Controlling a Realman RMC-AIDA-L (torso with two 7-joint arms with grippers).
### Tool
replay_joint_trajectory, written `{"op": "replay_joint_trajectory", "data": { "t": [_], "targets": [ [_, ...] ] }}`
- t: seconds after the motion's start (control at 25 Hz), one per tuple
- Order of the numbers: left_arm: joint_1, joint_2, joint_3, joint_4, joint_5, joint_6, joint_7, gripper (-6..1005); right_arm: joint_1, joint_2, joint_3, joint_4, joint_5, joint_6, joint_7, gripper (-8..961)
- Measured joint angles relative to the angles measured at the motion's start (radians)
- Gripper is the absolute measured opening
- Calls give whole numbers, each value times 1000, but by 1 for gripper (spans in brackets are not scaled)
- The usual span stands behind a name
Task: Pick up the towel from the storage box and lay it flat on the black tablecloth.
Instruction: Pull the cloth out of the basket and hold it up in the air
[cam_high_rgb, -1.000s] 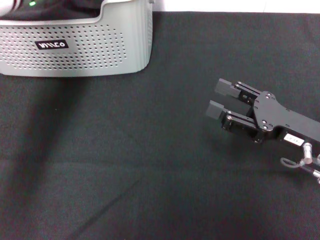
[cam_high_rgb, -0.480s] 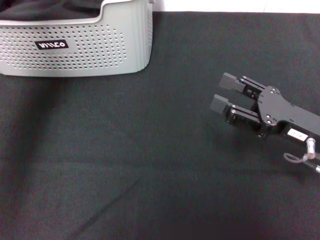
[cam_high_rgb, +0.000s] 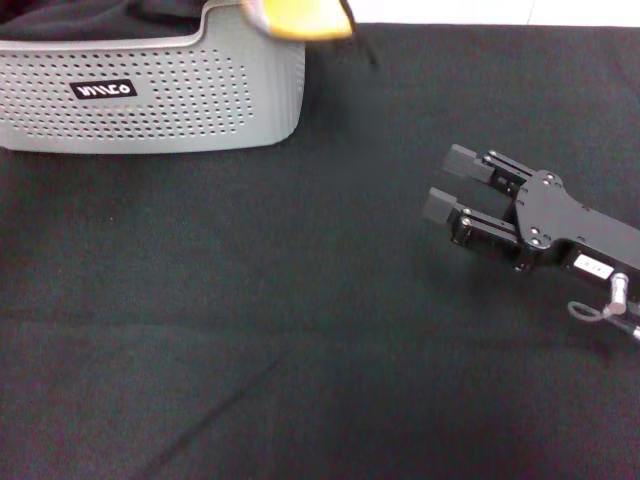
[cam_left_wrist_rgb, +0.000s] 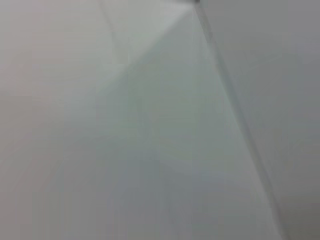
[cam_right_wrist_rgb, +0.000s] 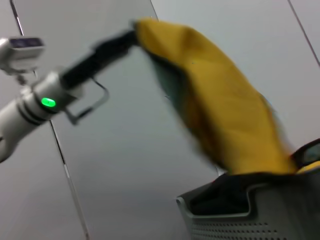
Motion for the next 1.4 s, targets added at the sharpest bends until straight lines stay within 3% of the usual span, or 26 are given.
{"op": "replay_joint_trajectory", "data": {
  "t": [0.16,0.44,0.72,0.96,1.12,1.28,1.4],
  "targets": [
    [39,0,-73,1,-179,130,-6,24,-2,-2,2,0,0,6,-13,733],
    [114,0,-121,2,-346,248,-26,25,-3,-5,1,0,-5,-8,-17,733],
    [201,-8,-88,-23,-343,304,-18,25,-21,-17,-3,-3,-8,-121,-72,732],
    [220,-8,-27,-150,-303,306,43,25,-28,-34,-7,-6,-16,-307,-80,732],
    [208,-5,-9,-237,-301,308,92,26,1,-15,-5,-20,-64,-318,-80,732],
    [195,-3,-5,-274,-294,310,115,26,77,15,-8,-35,-90,-275,-80,729],
    [181,-3,5,-288,-278,311,125,26,121,21,-10,-63,-94,-231,-80,722]
  ]
}}
